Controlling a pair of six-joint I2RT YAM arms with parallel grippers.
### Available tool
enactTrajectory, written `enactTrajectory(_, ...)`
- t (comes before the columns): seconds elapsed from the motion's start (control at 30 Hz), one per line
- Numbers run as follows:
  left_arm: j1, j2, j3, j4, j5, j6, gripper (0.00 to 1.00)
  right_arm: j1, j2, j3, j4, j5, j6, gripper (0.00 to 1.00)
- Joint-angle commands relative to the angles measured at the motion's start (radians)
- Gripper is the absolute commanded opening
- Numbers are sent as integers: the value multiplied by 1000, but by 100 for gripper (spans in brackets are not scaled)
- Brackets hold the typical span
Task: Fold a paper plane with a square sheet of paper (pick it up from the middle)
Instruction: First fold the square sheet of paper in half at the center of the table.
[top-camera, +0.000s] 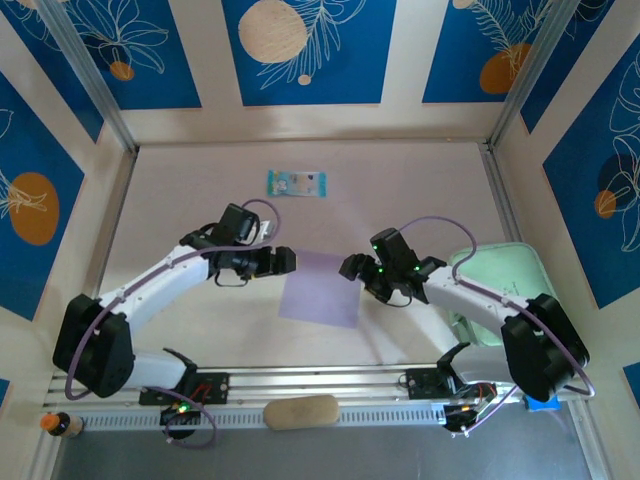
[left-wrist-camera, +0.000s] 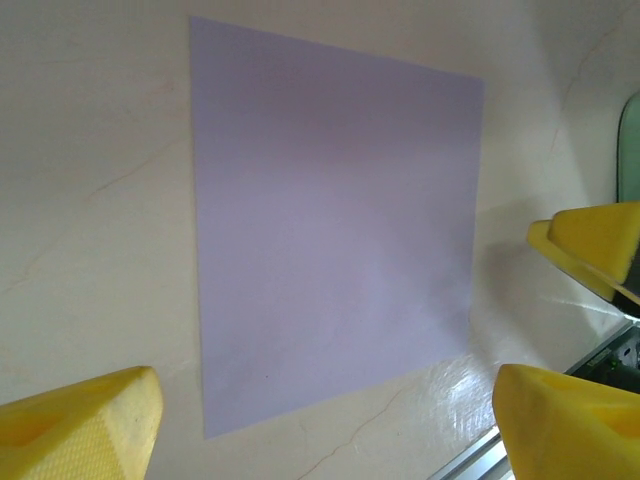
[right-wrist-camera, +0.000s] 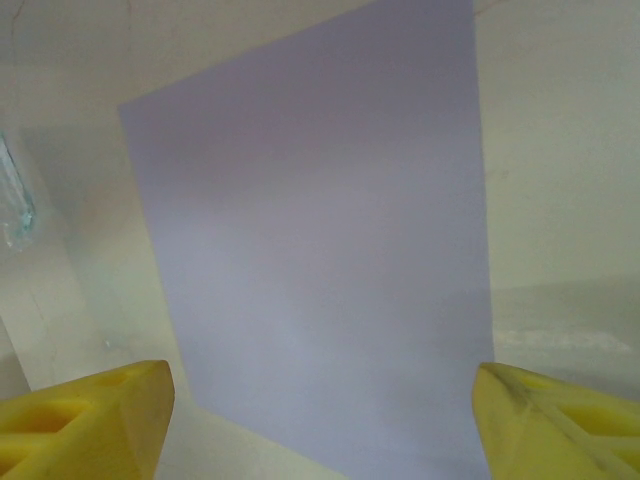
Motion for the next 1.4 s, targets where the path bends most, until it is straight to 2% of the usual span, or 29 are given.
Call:
enactTrajectory(0.0,-17,26,39,-36,-31,2,85,-1,51,14,49,-79,-45,78)
enactTrajectory(0.3,-32,40,38,-38,-51,-15,85,28,205,43,80,-116,-3,75)
enactTrajectory(0.53,-32,34,22,-38,-60,-31,85,79,255,30,23,-3,150,74)
enactTrajectory(0.63,-32,36,20,-40,-61,-32,85,100,266,24,44,8,229,73)
enactTrajectory(0.73,-32,40,23,-44,-64,-29,85,120,267,38,83,4,215,73)
enactTrajectory(0.87,-32,65,43,-77,-77,6,84,113,202,94,-1,45,95,75)
enactTrajectory(1.0,-42,133,104,-135,-101,51,83,58,106,67,-16,56,37,76)
enactTrajectory(1.2,-124,289,266,-263,-215,110,84,-37,-26,2,-24,36,-18,78)
enactTrajectory(1.37,-194,461,427,-376,-290,138,86,-76,-103,-44,-22,33,-65,82)
